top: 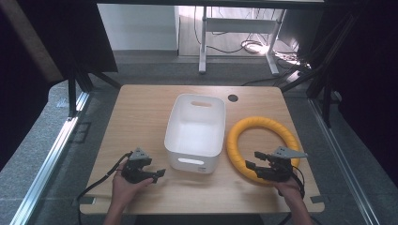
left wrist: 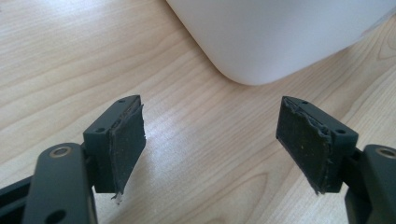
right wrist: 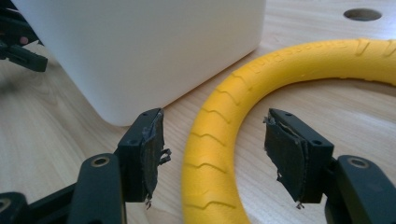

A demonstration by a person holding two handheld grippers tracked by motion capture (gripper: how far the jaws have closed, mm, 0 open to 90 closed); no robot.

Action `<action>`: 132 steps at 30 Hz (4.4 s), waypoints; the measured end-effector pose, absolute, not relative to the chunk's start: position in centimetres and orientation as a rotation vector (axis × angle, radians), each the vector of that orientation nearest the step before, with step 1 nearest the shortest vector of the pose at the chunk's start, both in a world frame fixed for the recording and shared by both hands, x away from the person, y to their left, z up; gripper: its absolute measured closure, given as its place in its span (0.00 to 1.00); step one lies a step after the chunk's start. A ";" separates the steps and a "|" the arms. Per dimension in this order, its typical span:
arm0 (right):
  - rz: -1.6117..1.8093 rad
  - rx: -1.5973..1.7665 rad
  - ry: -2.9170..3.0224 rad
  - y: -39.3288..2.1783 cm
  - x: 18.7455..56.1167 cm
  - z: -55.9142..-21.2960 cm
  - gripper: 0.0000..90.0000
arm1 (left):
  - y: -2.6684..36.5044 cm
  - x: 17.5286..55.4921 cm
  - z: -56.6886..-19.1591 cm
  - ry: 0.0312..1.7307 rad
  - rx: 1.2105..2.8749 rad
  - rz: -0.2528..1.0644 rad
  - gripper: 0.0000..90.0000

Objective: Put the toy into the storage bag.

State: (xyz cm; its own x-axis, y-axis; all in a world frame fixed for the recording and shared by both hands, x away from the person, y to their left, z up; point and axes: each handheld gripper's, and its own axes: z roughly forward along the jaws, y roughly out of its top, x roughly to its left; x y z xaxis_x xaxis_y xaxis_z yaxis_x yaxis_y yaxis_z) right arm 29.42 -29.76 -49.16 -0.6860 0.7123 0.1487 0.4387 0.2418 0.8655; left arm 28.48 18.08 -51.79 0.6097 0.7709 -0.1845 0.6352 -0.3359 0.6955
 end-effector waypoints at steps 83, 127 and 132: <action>0.327 0.737 3.034 -23.9 34.4 -49.3 0.41 | 16.5 28.5 -51.5 1.036 2.109 0.200 0.27; 0.965 0.972 2.953 -28.7 36.5 -44.6 0.57 | 16.3 28.7 -51.9 1.045 2.110 0.196 0.27; 1.058 1.000 2.904 -29.4 36.8 -43.9 0.57 | 16.4 28.7 -51.8 1.045 2.113 0.196 0.27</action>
State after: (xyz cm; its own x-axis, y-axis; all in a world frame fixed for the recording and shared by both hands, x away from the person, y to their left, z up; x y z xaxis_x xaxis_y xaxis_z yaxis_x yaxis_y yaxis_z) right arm 36.81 -29.37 -43.91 -0.8054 0.5142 0.2949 0.5834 0.5996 0.5478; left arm 28.73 16.36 -51.82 0.6538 0.7344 -0.1823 0.6180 -0.3792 0.6887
